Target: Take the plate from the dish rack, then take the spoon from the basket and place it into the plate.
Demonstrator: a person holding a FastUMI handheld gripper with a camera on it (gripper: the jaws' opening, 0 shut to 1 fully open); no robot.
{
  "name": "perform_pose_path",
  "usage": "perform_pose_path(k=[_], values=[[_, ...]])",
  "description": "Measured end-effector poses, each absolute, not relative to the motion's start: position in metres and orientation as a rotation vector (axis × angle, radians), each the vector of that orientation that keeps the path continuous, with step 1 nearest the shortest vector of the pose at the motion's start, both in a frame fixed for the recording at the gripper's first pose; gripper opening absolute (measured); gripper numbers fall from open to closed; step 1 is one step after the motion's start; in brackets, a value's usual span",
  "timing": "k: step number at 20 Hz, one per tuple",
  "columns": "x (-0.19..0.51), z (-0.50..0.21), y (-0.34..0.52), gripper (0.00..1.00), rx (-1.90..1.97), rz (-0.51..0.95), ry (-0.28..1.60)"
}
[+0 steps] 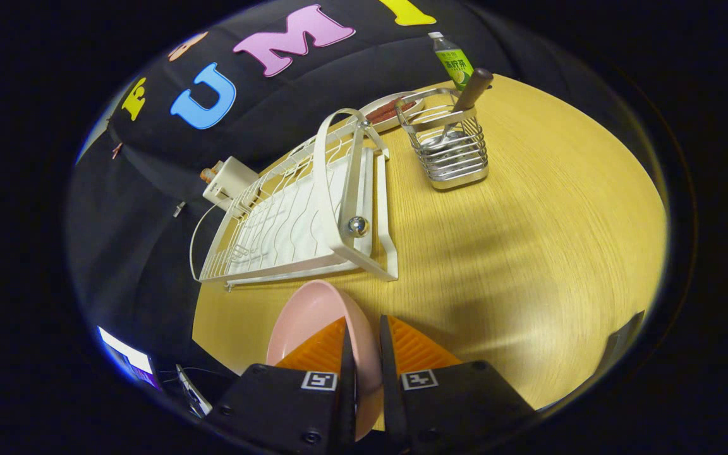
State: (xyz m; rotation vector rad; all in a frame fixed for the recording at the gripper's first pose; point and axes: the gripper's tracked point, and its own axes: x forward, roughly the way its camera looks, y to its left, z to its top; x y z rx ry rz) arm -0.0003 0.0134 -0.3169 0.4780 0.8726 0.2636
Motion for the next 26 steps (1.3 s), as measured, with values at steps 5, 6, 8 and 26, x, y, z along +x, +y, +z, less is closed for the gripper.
perform_pose_path(k=[5, 6, 8, 26], values=[[0.008, -0.300, -0.011, 0.71, 0.441, 0.236, 0.803], [0.008, -0.294, -0.021, 0.84, 0.408, 0.225, 0.772], [0.011, -0.279, -0.041, 0.98, 0.334, 0.210, 0.705], [0.121, -0.192, -0.107, 0.98, 0.022, 0.275, 0.182]])
